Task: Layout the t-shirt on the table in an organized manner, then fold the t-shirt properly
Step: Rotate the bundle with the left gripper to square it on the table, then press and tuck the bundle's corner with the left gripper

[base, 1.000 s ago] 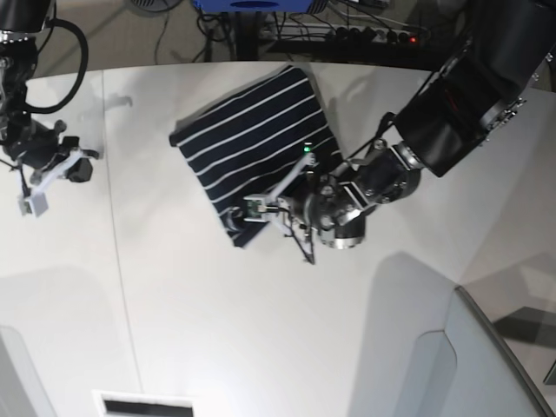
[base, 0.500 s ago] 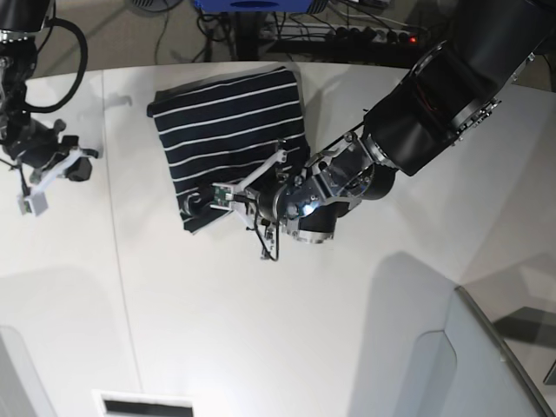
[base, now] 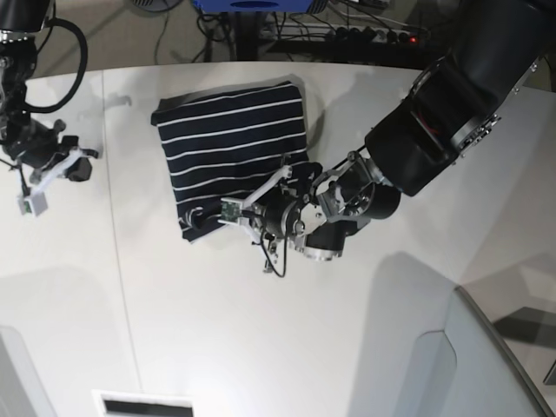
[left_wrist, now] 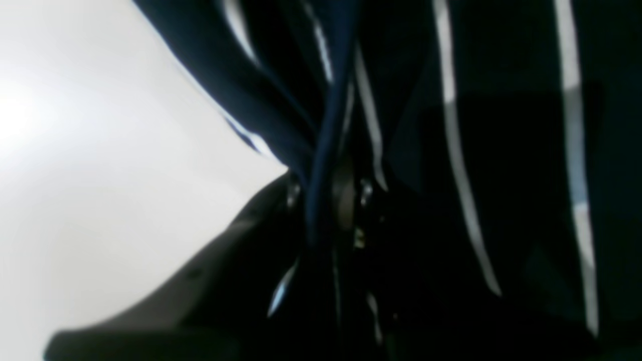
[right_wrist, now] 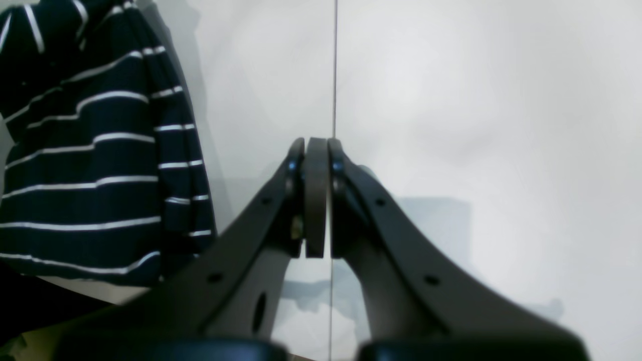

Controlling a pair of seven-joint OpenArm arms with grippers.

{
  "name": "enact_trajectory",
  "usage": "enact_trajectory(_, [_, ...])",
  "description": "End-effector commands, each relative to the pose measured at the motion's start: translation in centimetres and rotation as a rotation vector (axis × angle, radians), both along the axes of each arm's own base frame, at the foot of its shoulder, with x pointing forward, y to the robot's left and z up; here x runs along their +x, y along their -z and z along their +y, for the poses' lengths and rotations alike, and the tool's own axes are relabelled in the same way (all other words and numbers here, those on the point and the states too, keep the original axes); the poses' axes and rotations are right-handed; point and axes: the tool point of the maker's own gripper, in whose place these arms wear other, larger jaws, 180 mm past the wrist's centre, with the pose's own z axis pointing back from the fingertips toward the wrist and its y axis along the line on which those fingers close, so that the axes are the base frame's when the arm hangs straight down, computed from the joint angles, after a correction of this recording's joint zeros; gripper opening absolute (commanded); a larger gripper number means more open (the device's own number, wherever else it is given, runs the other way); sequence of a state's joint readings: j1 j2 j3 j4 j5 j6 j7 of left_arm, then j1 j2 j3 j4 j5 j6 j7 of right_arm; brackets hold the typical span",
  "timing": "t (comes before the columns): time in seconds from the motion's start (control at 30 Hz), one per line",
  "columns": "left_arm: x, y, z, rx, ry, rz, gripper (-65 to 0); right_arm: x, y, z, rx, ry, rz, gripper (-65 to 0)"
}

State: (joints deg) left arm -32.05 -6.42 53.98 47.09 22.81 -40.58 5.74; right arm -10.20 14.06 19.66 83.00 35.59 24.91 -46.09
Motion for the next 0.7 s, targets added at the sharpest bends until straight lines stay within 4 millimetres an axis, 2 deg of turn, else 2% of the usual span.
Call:
enact_trajectory(0.0, [1.7, -0.7, 0.3, 0.031, 0.001, -0.046, -65.0, 1.0, -1.1, -0.6, -0.008, 0.004, -0.043, -64.8])
enact_trajectory(0.17, [2.3, -1.4, -1.5, -0.045, 0.012, -0.026, -65.0, 0.9, -1.0, -0.5, -0.007, 0.000, -0.038, -64.8])
enact_trajectory(0.33, [1.7, -1.8, -3.4, -0.106, 0.034, -0.009, -65.0, 0.9, -1.0, -0.4, -0.007, -0.003, -0.037, -64.8])
enact_trajectory(0.4, [0.7, -1.3, -4.0, -0.093, 0.082, -0.001, -65.0, 0.9, -1.0, -0.4, -0.007, -0.003, -0.037, -64.8])
enact_trajectory(0.47, [0.1, -0.9, -4.0, -0.070, 0.116, 0.001, -65.0, 0.8, -0.9, -0.3, -0.006, -0.005, -0.035, -64.8])
enact_trajectory(0.67, [0.2, -1.0, -4.0, -0.063, 0.123, -0.001, -65.0, 0.4, -0.7, -0.3, -0.005, -0.004, -0.027, -64.8])
